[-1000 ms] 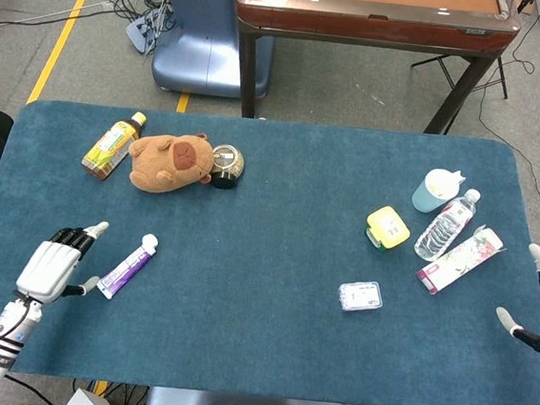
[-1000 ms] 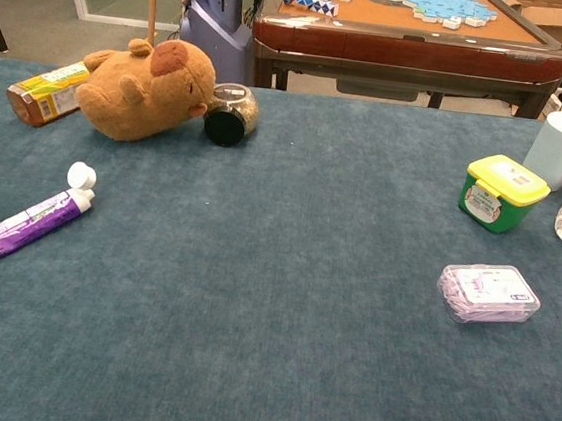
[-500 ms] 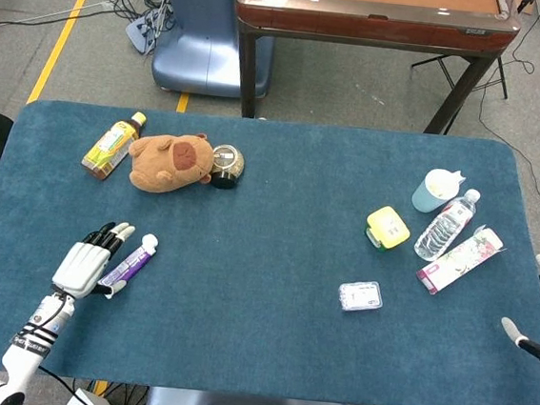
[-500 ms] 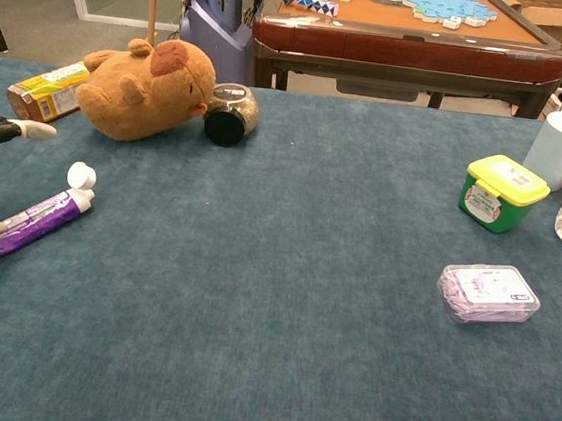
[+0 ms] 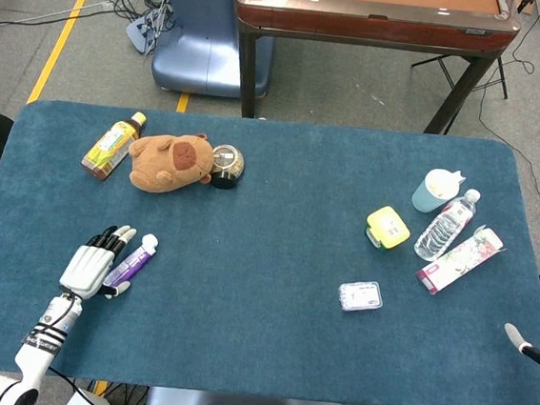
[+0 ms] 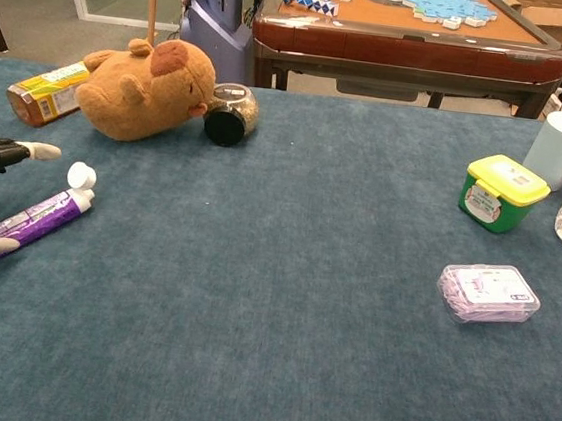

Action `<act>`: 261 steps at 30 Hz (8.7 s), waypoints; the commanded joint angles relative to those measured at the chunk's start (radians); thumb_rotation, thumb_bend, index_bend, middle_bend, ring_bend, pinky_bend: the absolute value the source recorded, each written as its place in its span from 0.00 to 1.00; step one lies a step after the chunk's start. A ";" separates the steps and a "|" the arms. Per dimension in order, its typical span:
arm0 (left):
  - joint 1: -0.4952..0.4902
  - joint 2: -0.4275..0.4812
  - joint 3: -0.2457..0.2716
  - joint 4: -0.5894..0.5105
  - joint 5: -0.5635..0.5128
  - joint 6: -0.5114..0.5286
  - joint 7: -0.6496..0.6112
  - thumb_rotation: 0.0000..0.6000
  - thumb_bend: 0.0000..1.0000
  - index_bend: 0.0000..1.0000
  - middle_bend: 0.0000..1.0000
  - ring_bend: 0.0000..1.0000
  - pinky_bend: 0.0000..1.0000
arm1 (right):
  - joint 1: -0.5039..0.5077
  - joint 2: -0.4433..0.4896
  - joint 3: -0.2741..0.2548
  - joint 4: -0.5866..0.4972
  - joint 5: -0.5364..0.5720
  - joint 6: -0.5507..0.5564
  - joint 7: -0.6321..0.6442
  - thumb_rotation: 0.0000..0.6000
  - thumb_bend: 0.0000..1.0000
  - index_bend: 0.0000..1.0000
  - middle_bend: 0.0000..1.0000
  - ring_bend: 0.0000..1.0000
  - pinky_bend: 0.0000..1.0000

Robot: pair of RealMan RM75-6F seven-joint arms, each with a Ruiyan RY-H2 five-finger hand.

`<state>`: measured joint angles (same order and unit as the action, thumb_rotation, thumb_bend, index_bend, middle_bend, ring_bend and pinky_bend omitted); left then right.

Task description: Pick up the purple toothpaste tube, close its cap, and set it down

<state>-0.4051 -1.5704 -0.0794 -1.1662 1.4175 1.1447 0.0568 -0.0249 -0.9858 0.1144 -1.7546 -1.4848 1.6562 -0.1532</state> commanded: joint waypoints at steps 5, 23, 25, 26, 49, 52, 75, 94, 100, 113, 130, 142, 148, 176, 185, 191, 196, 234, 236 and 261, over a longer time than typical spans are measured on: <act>-0.012 -0.036 -0.008 0.085 -0.013 -0.004 0.009 0.97 0.17 0.00 0.00 0.02 0.15 | -0.007 0.000 -0.002 0.000 0.000 0.006 0.003 1.00 0.09 0.04 0.17 0.13 0.16; -0.080 -0.005 -0.041 0.144 -0.024 -0.058 -0.032 1.00 0.17 0.00 0.00 0.02 0.15 | -0.016 -0.013 -0.004 0.007 0.006 0.004 0.015 1.00 0.09 0.04 0.17 0.13 0.16; -0.079 0.016 -0.023 0.112 -0.005 -0.057 -0.026 1.00 0.17 0.04 0.03 0.03 0.15 | -0.015 -0.015 -0.004 0.013 0.008 0.001 0.020 1.00 0.09 0.04 0.17 0.13 0.16; -0.080 0.023 -0.016 0.104 0.000 -0.059 -0.016 1.00 0.17 0.08 0.06 0.04 0.15 | -0.015 -0.015 -0.004 0.015 0.009 -0.001 0.022 1.00 0.09 0.04 0.17 0.13 0.16; -0.111 -0.036 -0.022 0.131 -0.048 -0.099 0.052 1.00 0.22 0.42 0.39 0.26 0.21 | -0.018 -0.019 -0.004 0.042 0.016 -0.013 0.054 1.00 0.09 0.04 0.17 0.13 0.16; -0.115 -0.036 -0.020 0.136 -0.048 -0.107 0.044 0.98 0.26 0.42 0.39 0.26 0.21 | -0.020 -0.019 -0.004 0.041 0.017 -0.010 0.055 1.00 0.09 0.04 0.17 0.13 0.16; -0.121 -0.036 -0.011 0.172 -0.007 -0.074 -0.103 1.00 0.31 0.54 0.53 0.37 0.28 | -0.010 -0.013 -0.008 0.029 -0.012 -0.022 0.054 1.00 0.09 0.05 0.18 0.13 0.16; -0.208 0.127 -0.051 -0.196 0.066 -0.059 -0.128 1.00 0.31 0.59 0.64 0.45 0.33 | 0.305 0.060 0.029 -0.243 -0.246 -0.364 0.028 1.00 0.09 0.21 0.21 0.13 0.16; -0.249 0.154 -0.072 -0.316 0.044 -0.104 -0.061 1.00 0.32 0.61 0.68 0.49 0.37 | 0.431 -0.020 0.064 -0.258 -0.220 -0.507 -0.049 0.99 0.09 0.27 0.20 0.10 0.13; -0.315 0.160 -0.131 -0.425 -0.124 -0.206 0.026 1.00 0.32 0.62 0.69 0.49 0.39 | 0.573 -0.263 0.103 -0.175 -0.123 -0.591 -0.208 0.89 0.09 0.31 0.12 0.00 0.00; -0.340 0.148 -0.138 -0.459 -0.219 -0.220 0.050 1.00 0.32 0.62 0.69 0.49 0.39 | 0.707 -0.517 0.132 -0.020 -0.002 -0.627 -0.293 0.88 0.08 0.32 0.12 0.00 0.00; -0.352 0.136 -0.130 -0.450 -0.244 -0.219 0.070 1.00 0.32 0.62 0.69 0.49 0.41 | 0.796 -0.612 0.152 0.073 0.064 -0.669 -0.316 0.88 0.08 0.32 0.11 0.00 0.00; -0.355 0.138 -0.137 -0.439 -0.257 -0.219 0.055 1.00 0.32 0.62 0.69 0.49 0.41 | 0.815 -0.632 0.140 0.100 0.085 -0.670 -0.333 0.88 0.08 0.32 0.11 0.00 0.00; -0.342 0.174 -0.136 -0.464 -0.200 -0.199 -0.063 1.00 0.32 0.64 0.70 0.49 0.41 | 0.814 -0.651 0.099 0.185 0.148 -0.636 -0.259 0.88 0.08 0.32 0.11 0.00 0.00; -0.334 0.179 -0.148 -0.472 -0.206 -0.200 -0.133 1.00 0.32 0.64 0.70 0.49 0.42 | 0.805 -0.659 0.097 0.179 0.139 -0.609 -0.203 0.88 0.08 0.32 0.11 0.00 0.00; -0.294 0.192 -0.139 -0.483 -0.170 -0.181 -0.269 1.00 0.32 0.64 0.70 0.49 0.43 | 0.758 -0.584 0.104 0.082 0.101 -0.555 -0.030 0.88 0.08 0.30 0.11 0.00 0.00; -0.264 0.192 -0.123 -0.474 -0.113 -0.143 -0.347 1.00 0.33 0.64 0.70 0.50 0.44 | 0.737 -0.511 0.117 0.017 0.090 -0.557 0.128 0.87 0.08 0.16 0.10 0.00 0.00; -0.291 0.152 -0.193 -0.516 -0.169 -0.143 -0.383 1.00 0.34 0.66 0.74 0.52 0.48 | 0.882 -0.656 0.262 0.135 0.240 -0.750 0.636 0.62 0.00 0.00 0.00 0.00 0.00; -0.290 0.156 -0.192 -0.517 -0.163 -0.141 -0.385 1.00 0.34 0.66 0.74 0.52 0.48 | 0.880 -0.658 0.261 0.142 0.239 -0.749 0.647 0.62 0.00 0.00 0.00 0.00 0.00; -0.316 0.134 -0.219 -0.533 -0.203 -0.158 -0.376 1.00 0.34 0.66 0.74 0.52 0.48 | 0.889 -0.742 0.274 0.230 0.184 -0.706 0.807 0.62 0.00 0.00 0.00 0.00 0.00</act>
<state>-0.7203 -1.4363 -0.2970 -1.6978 1.2159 0.9870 -0.3207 0.8644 -1.7220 0.3872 -1.5291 -1.2942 0.9448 0.6392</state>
